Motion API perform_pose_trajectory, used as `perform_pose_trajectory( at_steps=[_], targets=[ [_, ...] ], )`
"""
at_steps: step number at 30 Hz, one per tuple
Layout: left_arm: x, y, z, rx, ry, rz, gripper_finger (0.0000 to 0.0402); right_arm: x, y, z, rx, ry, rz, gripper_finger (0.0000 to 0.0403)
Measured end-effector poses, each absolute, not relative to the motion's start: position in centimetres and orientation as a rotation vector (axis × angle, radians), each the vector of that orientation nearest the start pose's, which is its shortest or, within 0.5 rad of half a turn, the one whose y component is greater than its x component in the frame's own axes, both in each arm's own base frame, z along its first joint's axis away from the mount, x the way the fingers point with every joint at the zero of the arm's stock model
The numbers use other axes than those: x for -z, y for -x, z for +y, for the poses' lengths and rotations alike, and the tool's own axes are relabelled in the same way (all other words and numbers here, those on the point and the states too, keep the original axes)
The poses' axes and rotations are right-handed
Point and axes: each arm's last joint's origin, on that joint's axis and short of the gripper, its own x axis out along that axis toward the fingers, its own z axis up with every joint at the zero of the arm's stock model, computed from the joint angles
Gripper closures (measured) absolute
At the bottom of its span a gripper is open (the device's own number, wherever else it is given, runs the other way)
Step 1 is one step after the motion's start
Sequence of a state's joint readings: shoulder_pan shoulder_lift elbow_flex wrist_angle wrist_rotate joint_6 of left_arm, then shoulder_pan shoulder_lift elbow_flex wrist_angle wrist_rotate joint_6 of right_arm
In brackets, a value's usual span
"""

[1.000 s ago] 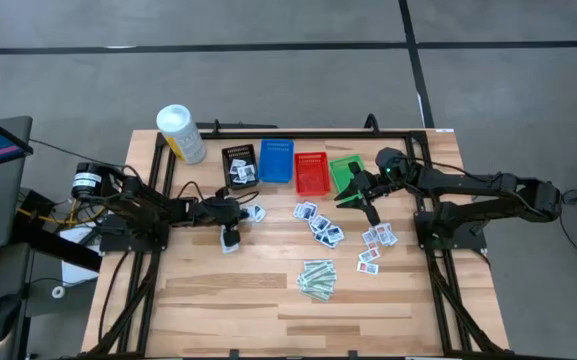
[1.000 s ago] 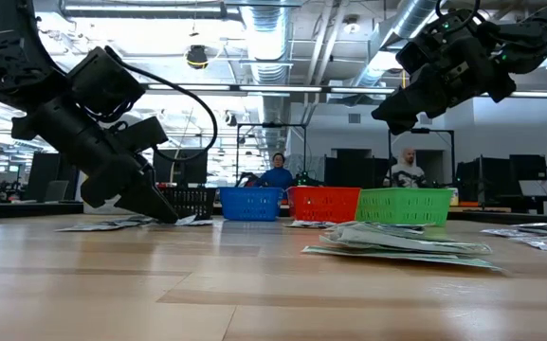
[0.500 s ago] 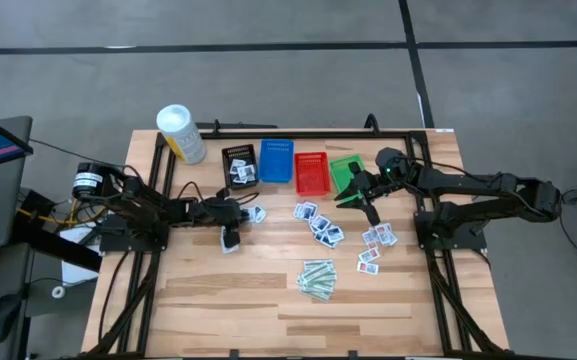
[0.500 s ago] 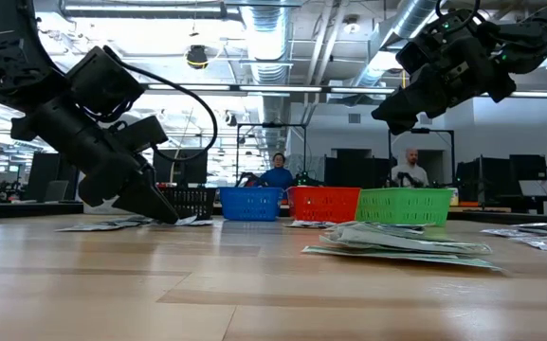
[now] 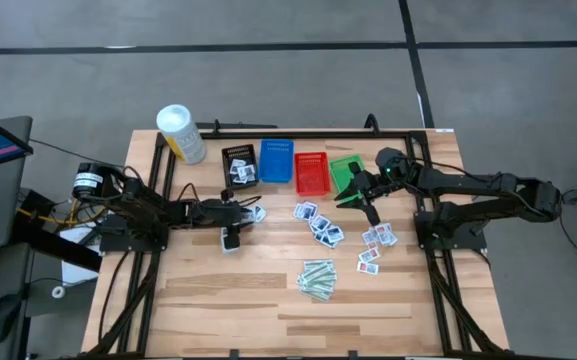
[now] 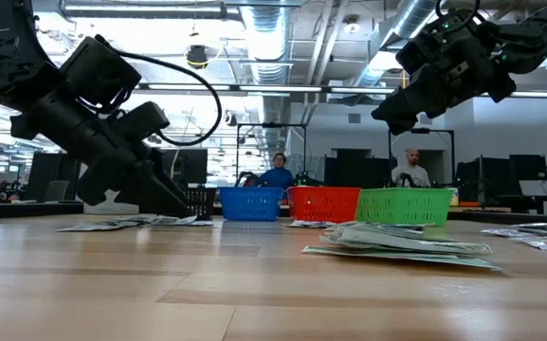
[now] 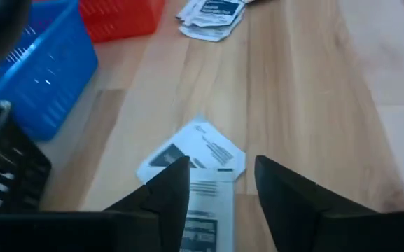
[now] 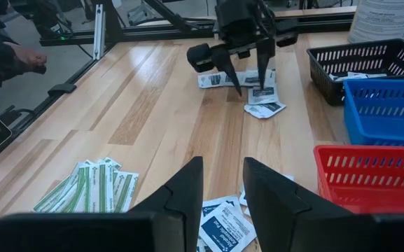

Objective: Pick & Place First Aid Supplies
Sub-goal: Put the gray pad into the black bin

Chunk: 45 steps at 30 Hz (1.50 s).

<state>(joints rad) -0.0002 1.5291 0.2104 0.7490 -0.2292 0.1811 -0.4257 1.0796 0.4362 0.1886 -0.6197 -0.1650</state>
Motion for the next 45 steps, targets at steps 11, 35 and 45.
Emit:
perform_pose_trajectory(
  at_steps=[11,35,45],
  targets=[
    [-9.4,-20.8,1.9,-0.298,-0.276,0.601,0.0247,-19.7,-19.8,-7.1,-0.222,-0.064,0.377,0.0305],
    [-9.4,-20.8,3.4,-0.190,-0.309,0.607,0.0274,-19.7,-19.8,-7.1,-0.222,-0.063,0.376,0.0305],
    [-9.4,-20.8,3.4,-0.193,-0.302,0.606,0.0244,-19.7,-19.8,-7.1,-0.222,-0.063,0.375,0.0305]
  ],
)
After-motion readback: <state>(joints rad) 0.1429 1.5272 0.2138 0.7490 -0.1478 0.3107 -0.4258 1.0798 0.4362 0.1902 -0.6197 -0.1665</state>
